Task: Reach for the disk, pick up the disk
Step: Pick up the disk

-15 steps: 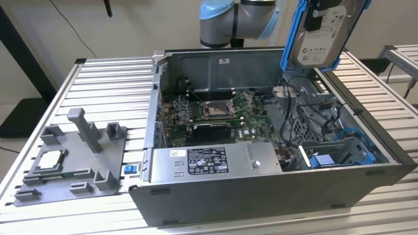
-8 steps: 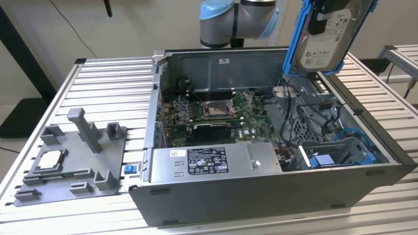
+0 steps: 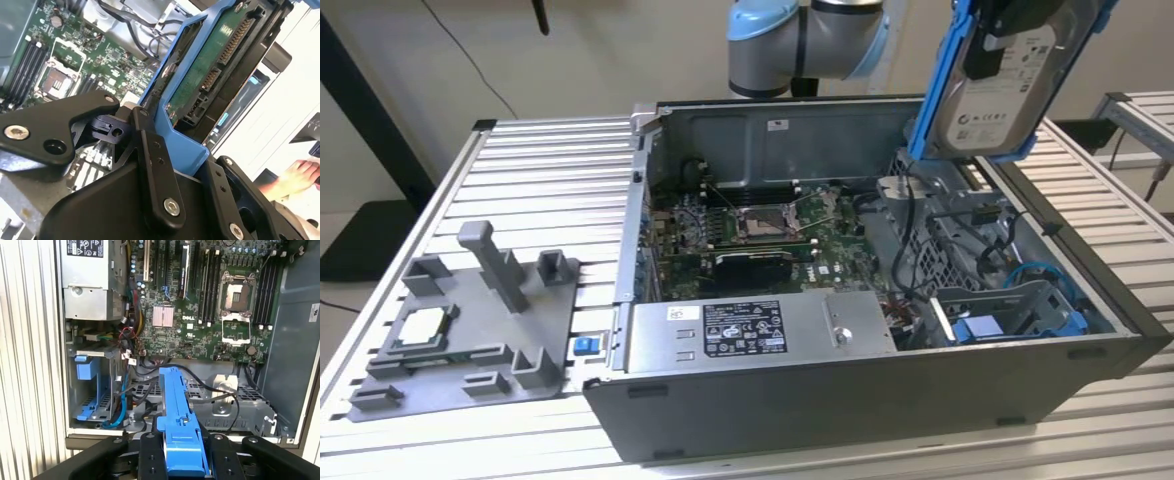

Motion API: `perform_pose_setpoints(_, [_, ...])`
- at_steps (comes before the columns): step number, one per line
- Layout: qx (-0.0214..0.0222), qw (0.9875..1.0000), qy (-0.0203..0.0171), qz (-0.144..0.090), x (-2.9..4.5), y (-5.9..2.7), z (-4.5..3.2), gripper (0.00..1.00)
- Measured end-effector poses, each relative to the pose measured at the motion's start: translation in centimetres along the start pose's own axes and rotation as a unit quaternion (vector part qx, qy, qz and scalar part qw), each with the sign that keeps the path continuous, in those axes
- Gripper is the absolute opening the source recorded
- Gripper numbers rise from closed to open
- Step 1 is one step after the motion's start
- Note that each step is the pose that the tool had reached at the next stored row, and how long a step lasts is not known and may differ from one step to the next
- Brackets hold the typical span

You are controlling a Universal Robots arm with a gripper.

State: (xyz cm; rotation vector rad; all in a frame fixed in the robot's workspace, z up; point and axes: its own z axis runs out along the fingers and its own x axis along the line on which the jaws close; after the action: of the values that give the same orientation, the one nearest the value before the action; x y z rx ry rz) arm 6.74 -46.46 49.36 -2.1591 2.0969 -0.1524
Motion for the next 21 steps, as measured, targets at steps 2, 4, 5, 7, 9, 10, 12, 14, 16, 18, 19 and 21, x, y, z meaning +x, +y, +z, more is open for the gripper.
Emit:
perform_pose_setpoints(2, [-0.0005,1.0,0.0,0.0,0.4,-0.11,0.01,0.0])
perform_pose_setpoints(4, [-0.0008,1.0,0.0,0.0,0.81,-0.17,0.02,0.0])
perform_pose_setpoints(5, [-0.001,1.0,0.0,0.0,1.04,-0.21,0.02,0.0])
perform_pose_setpoints(7, [-0.0013,1.0,0.0,0.0,1.47,-0.25,0.03,0.0])
perform_pose_setpoints(9, [-0.0015,1.0,0.0,0.0,1.9,-0.28,0.03,0.0])
perform_pose_setpoints(10, [-0.0016,1.0,0.0,0.0,2.11,-0.29,0.03,0.0])
perform_pose_setpoints(12, [-0.0018,1.0,0.0,0.0,2.53,-0.32,0.03,0.0])
perform_pose_setpoints(14, [-0.0019,1.0,0.0,0.0,2.95,-0.33,0.04,0.0])
perform_pose_setpoints(16, [-0.002,1.0,-0.0001,0.0,3.35,-0.34,0.04,0.0])
perform_pose_setpoints(18, [-0.0021,1.0,0.0,0.0,3.77,-0.34,0.04,0.0])
perform_pose_setpoints(19, [-0.0022,1.0,-0.0001,0.0,3.97,-0.34,0.05,0.0])
perform_pose_setpoints(21, [-0.0022,1.0,-0.0001,0.0,4.37,-0.33,0.05,0.0])
